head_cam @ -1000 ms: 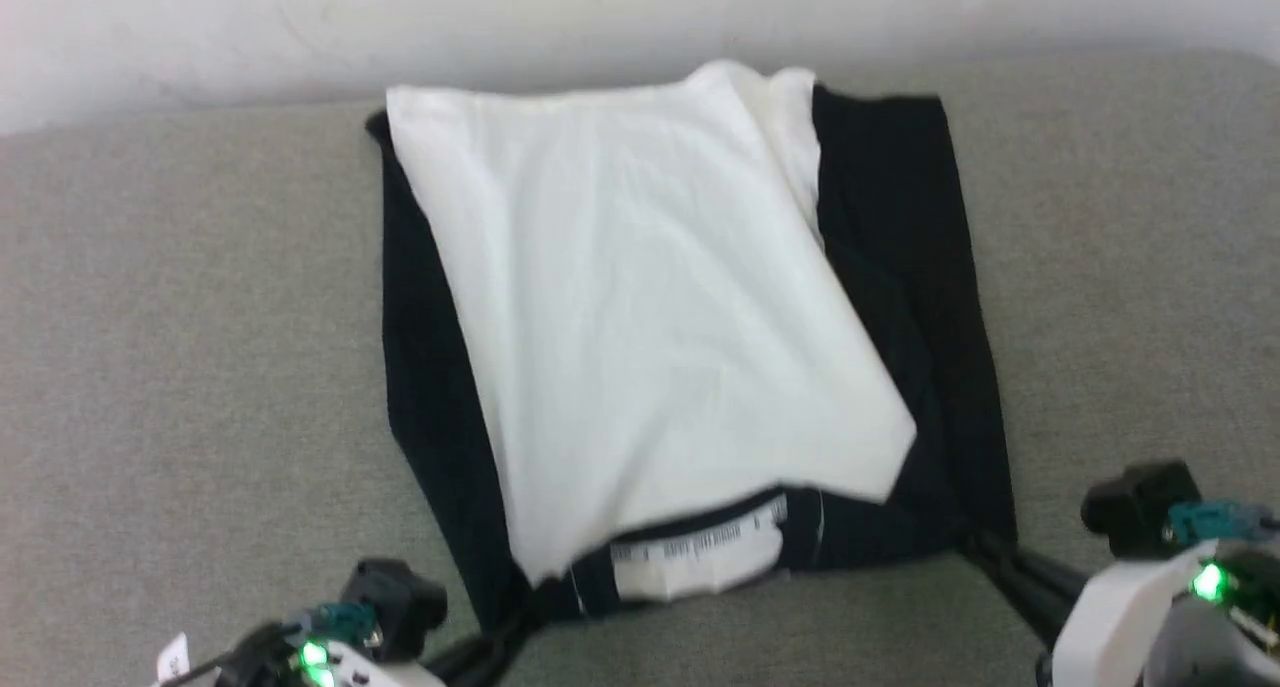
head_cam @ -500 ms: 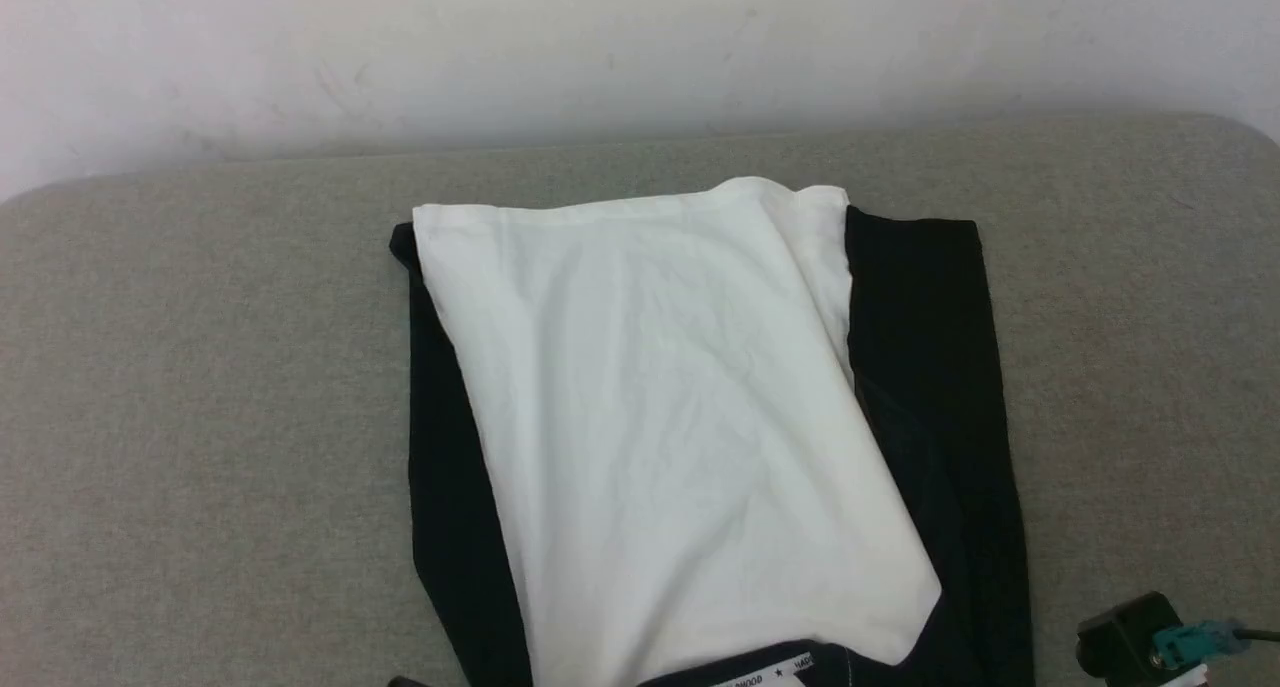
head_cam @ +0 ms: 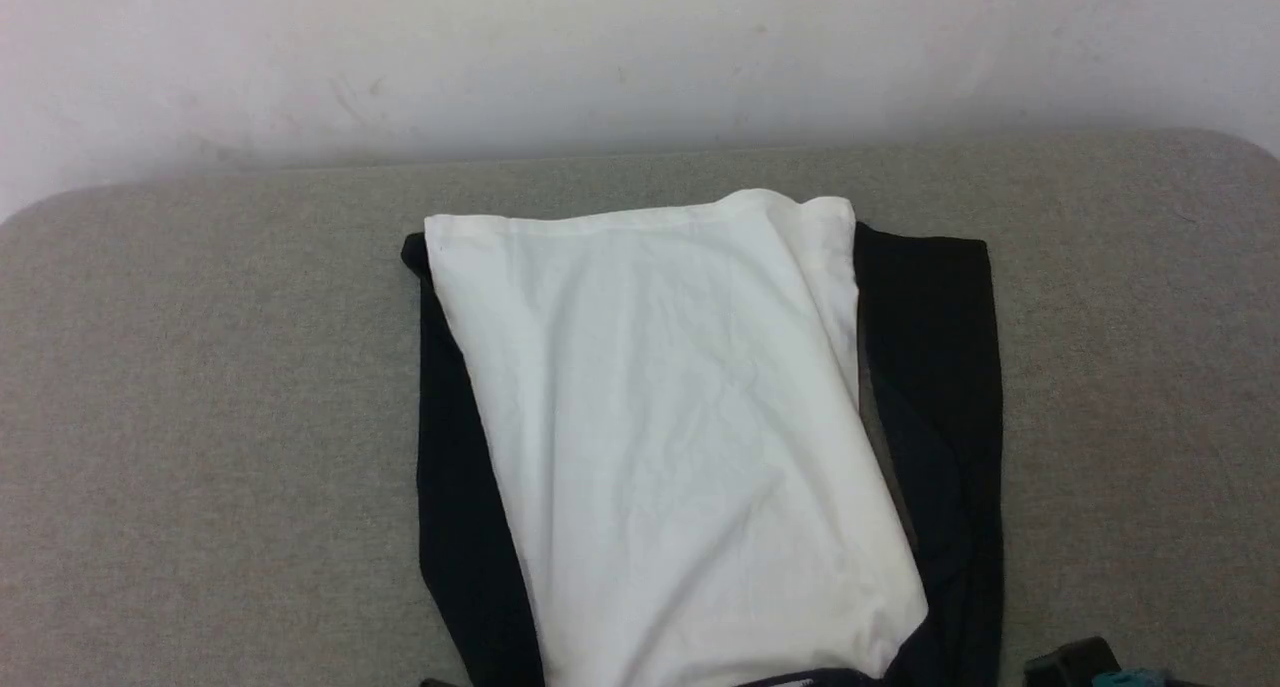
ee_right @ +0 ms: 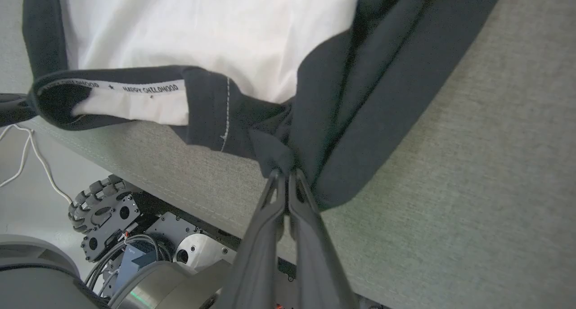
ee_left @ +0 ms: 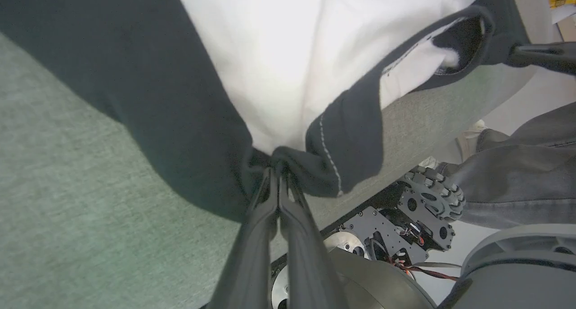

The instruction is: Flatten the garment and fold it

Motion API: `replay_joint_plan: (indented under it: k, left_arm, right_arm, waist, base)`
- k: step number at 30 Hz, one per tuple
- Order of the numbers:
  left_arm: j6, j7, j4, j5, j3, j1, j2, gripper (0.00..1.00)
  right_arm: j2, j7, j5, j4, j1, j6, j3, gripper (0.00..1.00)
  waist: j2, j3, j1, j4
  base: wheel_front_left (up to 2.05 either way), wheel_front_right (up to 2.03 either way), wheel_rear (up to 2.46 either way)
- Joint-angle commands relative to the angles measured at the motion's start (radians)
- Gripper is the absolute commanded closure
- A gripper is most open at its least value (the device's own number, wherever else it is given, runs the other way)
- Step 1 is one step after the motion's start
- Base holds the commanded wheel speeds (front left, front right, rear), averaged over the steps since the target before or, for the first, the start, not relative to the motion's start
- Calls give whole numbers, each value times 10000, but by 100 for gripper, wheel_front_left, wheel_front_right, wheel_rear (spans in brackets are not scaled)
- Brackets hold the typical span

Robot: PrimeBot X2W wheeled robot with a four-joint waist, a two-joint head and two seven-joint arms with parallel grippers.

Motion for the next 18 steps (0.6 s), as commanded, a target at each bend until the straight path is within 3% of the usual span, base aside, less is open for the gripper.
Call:
replay_joint_plan:
  k: [1,3,4,5,6,7,8,14,18]
  left_arm:
    - [-165,-258,475,128,-17,-275,-222,100]
    - [-255,-468,849,124,-22,-366,-432,100]
    - [-283,-526,970,80,-17,-383,-518,100]
    - [-274,-592,1043,12,30,-385,-595,95]
    - [-256,-632,1069,-57,81,-375,-634,72]
    - [-242,-643,1056,-126,127,-348,-631,48]
    - [-212,-668,985,-245,214,-293,-625,0]
    - [102,-657,-346,-1236,931,373,-285,0]
    - [481,-889,-2270,-2376,2073,1164,216,0]
  right_arm:
    - [141,-338,-79,364,-230,-9,68,100]
    - [213,-624,-129,702,-319,-9,123,100]
    - [261,-757,-142,836,-341,-9,112,89]
    - [302,-884,-165,923,-357,-9,96,65]
    - [346,-970,-170,972,-367,-9,66,28]
    - [397,-996,-132,979,-365,-9,16,0]
    - [410,-967,-95,937,-357,-9,-31,0]
    - [436,-151,516,-59,-61,-9,-639,0]
    - [777,442,942,-1542,183,-9,-1878,0]
  waist:
    - [0,14,0,-28]
    - [0,-1,0,-28]
    - [0,-10,0,-23]
    - [0,-10,0,-15]
    - [0,-1,0,-11]
    - [0,11,0,-11]
    - [0,26,0,-10]
    - [0,115,0,10]
    - [0,196,0,92]
  base:
    - [0,0,0]
    - [0,0,0]
    - [0,0,0]
    - [0,0,0]
    - [0,0,0]
    - [0,0,0]
    - [0,0,0]
    - [0,0,0]
    - [0,0,0]
